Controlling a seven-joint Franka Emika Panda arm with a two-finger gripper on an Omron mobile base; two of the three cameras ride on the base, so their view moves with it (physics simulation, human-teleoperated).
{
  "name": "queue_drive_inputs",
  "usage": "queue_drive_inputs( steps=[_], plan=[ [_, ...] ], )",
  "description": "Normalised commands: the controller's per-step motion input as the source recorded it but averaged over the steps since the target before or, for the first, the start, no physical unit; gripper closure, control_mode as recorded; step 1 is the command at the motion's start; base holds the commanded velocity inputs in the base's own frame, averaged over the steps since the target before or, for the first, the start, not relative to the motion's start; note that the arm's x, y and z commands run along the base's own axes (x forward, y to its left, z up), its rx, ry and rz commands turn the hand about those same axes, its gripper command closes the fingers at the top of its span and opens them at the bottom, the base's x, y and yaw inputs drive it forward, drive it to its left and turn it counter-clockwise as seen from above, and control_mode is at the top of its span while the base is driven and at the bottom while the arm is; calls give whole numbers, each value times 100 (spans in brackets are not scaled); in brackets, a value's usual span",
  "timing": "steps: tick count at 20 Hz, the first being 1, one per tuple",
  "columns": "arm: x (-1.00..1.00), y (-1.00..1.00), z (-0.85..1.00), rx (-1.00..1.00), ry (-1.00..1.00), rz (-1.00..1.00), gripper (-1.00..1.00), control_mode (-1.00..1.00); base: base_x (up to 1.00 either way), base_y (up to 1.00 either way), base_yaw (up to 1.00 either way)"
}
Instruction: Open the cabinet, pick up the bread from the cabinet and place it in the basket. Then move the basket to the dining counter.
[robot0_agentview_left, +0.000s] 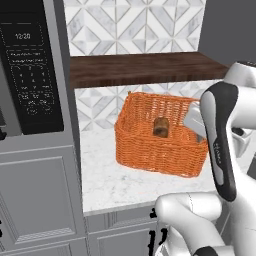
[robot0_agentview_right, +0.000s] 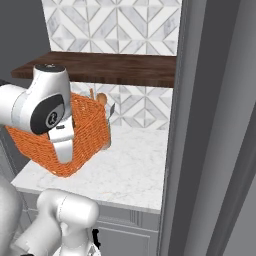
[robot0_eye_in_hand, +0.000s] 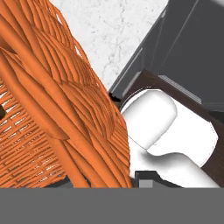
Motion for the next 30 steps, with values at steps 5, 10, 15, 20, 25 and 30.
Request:
queue_drive_inputs(
  steps=[5,10,15,20,25,30],
  plan=[
    [-31,0,3,-1,0,0,100,-100,0,0,0],
    [-32,0,0,0,-7,0,100,-100,0,0,0],
    [0,0,0,0,0,0,100,-100,0,0,0],
    [-13,2,0,0,0,0,100,-100,0,0,0],
    [0,0,0,0,0,0,100,100,-60,23,0],
    [0,0,0,0,0,0,100,100,-74,40,0]
  ],
)
